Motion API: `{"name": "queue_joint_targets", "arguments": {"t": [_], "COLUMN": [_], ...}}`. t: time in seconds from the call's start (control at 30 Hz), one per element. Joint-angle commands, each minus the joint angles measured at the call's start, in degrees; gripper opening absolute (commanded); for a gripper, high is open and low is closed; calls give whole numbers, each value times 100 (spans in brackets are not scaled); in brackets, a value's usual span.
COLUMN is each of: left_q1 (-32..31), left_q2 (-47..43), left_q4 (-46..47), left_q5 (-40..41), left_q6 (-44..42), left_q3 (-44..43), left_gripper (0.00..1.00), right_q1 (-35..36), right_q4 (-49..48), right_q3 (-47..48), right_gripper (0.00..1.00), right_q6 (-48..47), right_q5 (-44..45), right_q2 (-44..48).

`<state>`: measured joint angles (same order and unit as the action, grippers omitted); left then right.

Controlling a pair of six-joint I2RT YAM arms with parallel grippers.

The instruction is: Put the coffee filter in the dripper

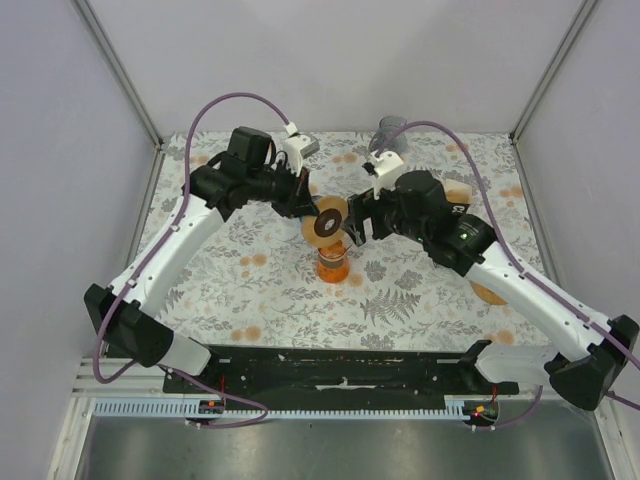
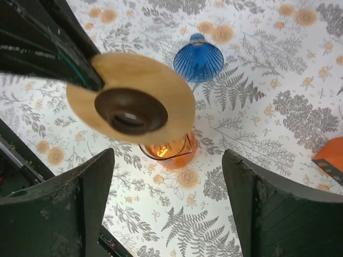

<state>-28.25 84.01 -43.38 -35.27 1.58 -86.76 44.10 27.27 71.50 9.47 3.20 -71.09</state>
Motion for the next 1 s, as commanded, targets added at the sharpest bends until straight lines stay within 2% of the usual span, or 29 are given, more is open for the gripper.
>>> {"name": "queue_joint_targets", "arguments": {"t": [0.0, 0.13, 0.23, 0.3, 0.37, 0.47, 0.53, 0.63, 0.77, 0.97], "left_q1": [-233, -707, -1032, -1270, -1455, -1552, -1552, -1561, -1561, -1561], "left_q2": [-130, -349, -814, -1489, -2393, -3537, -3995, -4392, -4630, -4797], "left_q4": [-723, -1226, -894, 104, 1403, 3295, 3773, 4301, 4890, 5023], "left_q5": [1721, 3198, 3894, 4185, 4108, 3354, 2870, 2446, 2262, 2191], "left_q6": [-2132, -4450, -6033, -7298, -8817, -10787, -11554, -12119, -12542, -12727], "left_q3": [-1035, -1028, -406, 628, 1884, 3696, 4331, 4974, 5423, 5653], "left_gripper": [2, 2, 2, 2, 2, 2, 2, 2, 2, 2], "right_q1": [-471, -938, -947, -938, -938, -929, -842, -561, -332, -226], "right_q4": [-47, 296, 813, 1060, 1158, 1088, 1009, 1061, 1088, 1141], "right_q3": [276, 609, 1206, 1549, 1761, 1919, 1998, 2209, 2411, 2667], "right_gripper": [89, 92, 98, 98, 98, 98, 98, 98, 91, 86], "right_q6": [-43, 116, 90, 72, 63, 116, 160, 107, 81, 37], "right_q5": [-961, -1497, -1647, -1752, -1770, -1945, -2156, -1939, -1797, -1744], "right_q2": [692, 860, 562, 334, 184, -71, -290, -703, -1204, -1776]}}
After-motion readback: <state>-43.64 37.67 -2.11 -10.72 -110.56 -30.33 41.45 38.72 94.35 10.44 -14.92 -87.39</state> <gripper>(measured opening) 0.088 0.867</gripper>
